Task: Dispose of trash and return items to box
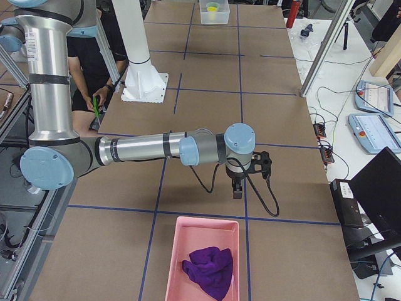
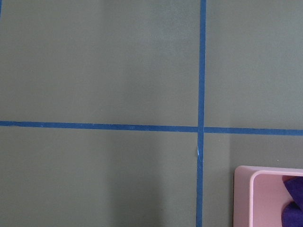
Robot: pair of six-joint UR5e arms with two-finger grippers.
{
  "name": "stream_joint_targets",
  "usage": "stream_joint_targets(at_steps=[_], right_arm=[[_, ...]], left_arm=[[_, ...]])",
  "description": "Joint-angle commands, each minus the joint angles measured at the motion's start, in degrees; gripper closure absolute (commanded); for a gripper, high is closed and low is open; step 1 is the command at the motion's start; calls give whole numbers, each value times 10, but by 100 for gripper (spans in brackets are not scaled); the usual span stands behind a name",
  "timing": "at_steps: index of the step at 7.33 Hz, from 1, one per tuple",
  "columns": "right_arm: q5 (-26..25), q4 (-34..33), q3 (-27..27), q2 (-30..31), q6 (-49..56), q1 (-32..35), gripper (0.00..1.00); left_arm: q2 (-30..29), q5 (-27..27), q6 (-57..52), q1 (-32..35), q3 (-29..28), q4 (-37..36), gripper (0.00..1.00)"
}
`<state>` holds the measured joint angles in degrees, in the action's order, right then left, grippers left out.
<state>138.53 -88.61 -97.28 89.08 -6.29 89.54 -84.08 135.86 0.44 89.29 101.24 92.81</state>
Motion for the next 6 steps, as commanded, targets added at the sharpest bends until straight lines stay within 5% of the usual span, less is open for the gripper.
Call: stream_joint_targets(at_steps=[1, 6], right_arm=[[-1, -1, 2, -1, 0, -1, 0], [-1, -1, 3, -1, 0, -1, 0]], left_arm=[[-1, -1, -2, 0, -12, 0, 0], [1, -29, -2, 6, -25, 0, 0]])
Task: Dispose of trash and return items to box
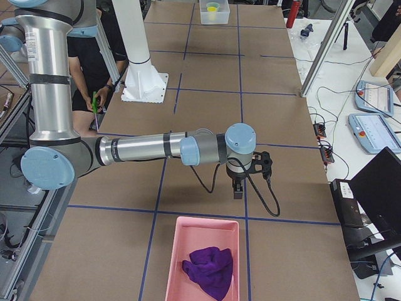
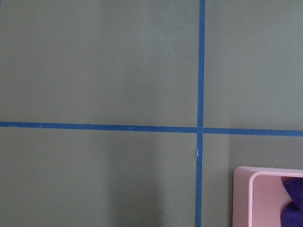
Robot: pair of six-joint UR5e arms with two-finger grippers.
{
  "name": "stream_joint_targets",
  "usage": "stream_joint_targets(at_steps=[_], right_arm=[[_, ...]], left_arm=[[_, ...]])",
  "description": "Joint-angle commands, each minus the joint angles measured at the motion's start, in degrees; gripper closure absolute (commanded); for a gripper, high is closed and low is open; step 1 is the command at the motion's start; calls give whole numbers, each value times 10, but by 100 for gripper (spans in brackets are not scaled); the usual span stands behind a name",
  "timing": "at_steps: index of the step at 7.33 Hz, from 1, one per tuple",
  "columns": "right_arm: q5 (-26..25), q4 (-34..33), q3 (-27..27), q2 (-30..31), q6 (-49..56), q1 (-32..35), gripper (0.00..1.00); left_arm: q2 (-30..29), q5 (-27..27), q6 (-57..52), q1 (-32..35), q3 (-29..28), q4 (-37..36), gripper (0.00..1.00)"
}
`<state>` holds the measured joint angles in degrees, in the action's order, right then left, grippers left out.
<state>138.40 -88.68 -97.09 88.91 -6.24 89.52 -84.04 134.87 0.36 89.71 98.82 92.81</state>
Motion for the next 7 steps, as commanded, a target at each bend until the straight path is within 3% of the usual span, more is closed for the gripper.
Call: stream_joint_targets(at_steps=[1, 7], right_arm=[[0, 0, 1, 0, 0, 0, 0], [6, 3, 0, 41, -3, 4, 0]], left_arm=[[-1, -21, -1, 2, 0, 0, 0], [-1, -21, 2, 3, 3, 0, 0]])
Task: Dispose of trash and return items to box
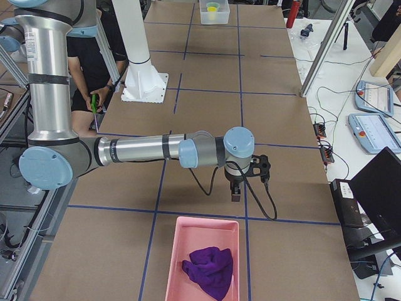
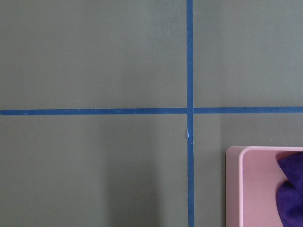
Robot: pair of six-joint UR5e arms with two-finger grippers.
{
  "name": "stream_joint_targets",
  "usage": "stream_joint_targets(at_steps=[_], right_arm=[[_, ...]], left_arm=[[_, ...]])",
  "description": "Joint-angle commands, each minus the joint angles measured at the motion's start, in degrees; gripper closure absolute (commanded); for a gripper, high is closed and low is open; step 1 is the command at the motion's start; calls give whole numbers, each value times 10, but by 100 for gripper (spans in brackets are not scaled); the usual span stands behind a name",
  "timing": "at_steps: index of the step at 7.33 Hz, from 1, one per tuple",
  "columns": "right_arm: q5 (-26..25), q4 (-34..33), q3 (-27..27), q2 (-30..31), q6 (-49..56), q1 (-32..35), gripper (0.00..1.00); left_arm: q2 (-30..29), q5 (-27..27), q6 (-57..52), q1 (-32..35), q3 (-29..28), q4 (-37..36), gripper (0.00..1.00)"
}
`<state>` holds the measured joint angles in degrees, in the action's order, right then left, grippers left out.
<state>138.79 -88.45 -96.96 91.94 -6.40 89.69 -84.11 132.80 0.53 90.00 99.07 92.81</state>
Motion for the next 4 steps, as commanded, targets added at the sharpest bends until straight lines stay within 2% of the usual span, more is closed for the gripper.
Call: stream_joint_targets(at_steps=[1, 4], right_arm=[[3, 0, -1, 11, -2, 5, 0], [2, 0, -1, 15, -2, 7, 0]], left_arm=[[0, 0, 0, 0, 2, 0, 0], [0, 0, -1, 1, 1, 0, 0]])
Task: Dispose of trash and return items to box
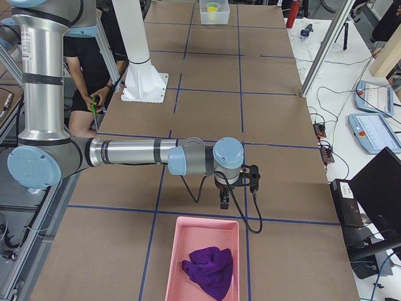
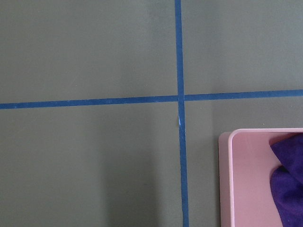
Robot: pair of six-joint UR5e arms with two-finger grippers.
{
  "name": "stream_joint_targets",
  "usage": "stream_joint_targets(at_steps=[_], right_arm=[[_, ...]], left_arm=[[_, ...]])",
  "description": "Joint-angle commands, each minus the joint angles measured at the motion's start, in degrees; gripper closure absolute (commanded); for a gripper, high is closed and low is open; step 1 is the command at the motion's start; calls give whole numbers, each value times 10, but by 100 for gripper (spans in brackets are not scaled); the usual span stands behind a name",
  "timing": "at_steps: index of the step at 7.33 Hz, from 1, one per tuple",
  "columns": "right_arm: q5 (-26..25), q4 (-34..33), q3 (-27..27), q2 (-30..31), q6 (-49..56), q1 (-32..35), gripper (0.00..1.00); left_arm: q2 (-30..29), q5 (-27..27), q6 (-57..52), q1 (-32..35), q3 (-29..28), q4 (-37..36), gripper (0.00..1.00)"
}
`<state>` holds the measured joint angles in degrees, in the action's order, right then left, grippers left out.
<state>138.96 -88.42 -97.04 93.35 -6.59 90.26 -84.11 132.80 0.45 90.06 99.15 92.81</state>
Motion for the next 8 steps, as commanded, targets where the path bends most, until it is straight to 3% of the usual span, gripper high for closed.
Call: stream_joint_targets(at_steps=[1, 8], right_arm=[[-1, 0, 0, 1, 1, 4, 0], [-1, 0, -1, 10, 2, 18, 0]], left_arm=[[0, 0, 0, 0, 0, 0, 0], [-1, 0, 1, 0, 2, 0, 0]])
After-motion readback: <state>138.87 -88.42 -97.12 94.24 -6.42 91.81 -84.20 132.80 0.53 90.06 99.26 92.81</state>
